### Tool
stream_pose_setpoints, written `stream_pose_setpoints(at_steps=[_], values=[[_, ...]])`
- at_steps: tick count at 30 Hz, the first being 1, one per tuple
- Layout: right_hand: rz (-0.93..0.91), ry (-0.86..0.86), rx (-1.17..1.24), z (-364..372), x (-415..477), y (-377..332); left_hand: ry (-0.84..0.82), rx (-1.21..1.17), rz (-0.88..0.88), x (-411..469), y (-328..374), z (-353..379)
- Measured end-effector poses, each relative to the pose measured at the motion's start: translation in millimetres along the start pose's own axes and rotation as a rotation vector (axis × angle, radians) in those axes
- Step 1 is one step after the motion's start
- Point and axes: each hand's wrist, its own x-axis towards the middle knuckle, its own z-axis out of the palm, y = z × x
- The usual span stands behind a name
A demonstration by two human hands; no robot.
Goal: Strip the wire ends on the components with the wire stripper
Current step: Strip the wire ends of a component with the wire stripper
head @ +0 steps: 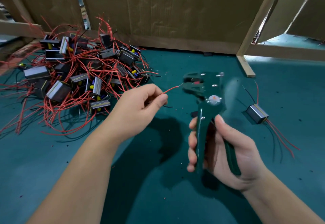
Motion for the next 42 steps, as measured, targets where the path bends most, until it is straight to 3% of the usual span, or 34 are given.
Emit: stream_pose_setpoints(at_steps=[4,7,10,16,42], values=[[-0.054,-0.013,0.123,-8,2,-9,0.059,-0.283,-0.062,2,4,-6],[0.036,-0.002,0.110,-11,2,-9,0.059,-0.490,-0.141,2,9,-6],[0.135,-0.111,0.073,-9,1,-6,0.098,-0.559,-0.145,2,12,-4],[0.172,-0.344,0.081,-5,-3,-2,0.127,-0.579,-0.160,2,11,-4],[0.122,-0.318,-0.054,-10,-6,0,0.210,-0.534,-0.011,3,16,7]])
